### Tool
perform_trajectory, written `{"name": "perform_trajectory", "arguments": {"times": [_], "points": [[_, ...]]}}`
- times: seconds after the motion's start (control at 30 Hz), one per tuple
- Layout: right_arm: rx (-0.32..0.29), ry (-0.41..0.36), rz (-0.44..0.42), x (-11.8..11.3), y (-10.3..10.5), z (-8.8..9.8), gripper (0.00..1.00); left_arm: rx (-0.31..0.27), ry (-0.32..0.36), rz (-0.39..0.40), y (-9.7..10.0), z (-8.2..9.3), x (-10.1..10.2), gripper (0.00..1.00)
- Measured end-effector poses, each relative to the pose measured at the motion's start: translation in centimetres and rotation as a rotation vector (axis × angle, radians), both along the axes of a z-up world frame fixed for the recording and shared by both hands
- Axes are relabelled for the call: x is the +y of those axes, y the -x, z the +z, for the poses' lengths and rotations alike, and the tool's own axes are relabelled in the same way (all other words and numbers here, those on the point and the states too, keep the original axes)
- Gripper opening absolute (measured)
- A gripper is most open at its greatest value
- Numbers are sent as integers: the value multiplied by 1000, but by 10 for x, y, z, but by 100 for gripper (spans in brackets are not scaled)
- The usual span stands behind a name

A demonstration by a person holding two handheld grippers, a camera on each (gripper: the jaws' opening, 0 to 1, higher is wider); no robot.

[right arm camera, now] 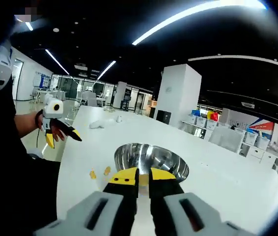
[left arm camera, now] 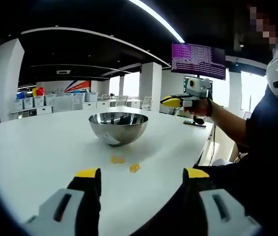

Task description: Pick up the QQ candy scattered on the table and place it into the stainless steel bowl on the table

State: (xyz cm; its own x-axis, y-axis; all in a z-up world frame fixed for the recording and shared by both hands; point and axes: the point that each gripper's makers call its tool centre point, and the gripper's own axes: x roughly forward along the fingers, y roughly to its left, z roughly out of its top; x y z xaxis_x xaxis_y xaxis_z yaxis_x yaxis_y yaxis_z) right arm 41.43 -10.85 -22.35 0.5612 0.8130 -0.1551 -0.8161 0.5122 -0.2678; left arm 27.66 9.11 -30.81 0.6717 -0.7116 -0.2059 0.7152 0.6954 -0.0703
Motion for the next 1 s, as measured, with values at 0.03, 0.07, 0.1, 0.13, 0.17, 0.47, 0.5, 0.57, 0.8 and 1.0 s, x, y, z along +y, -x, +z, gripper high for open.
{"name": "perform_trajectory", "arguments": {"times": [0.03, 0.07, 0.1, 0.13, 0.17, 0.47, 0.5, 0.57, 0.8, 1.0], "points": [[-4, 15, 7, 4, -6, 2, 9, 1, 1, 3, 0, -1, 2, 67], [0, 21, 13, 7, -10, 4, 9, 1, 3, 7, -1, -1, 4, 67], [6, 35, 15, 11, -16, 5, 9, 2, 7, 12, -1, -1, 6, 66], [4, 65, 11, 14, -23, 5, 9, 2, 9, 16, -1, -1, 7, 66], [-12, 95, 20, 18, -29, 6, 9, 2, 10, 17, 0, -1, 8, 66], [-3, 346, 68, 54, -68, -11, 10, 8, 23, 30, -1, -2, 15, 65], [5, 380, 77, 59, -72, -15, 10, 8, 24, 31, -1, -2, 15, 65], [17, 435, 92, 63, -78, -22, 10, 8, 28, 31, -1, -2, 16, 65], [25, 547, 89, 69, -92, -33, 10, 13, 41, 49, -5, -5, 30, 65], [29, 548, 98, 73, -93, -34, 19, 16, 51, 62, -9, -6, 37, 65]]}}
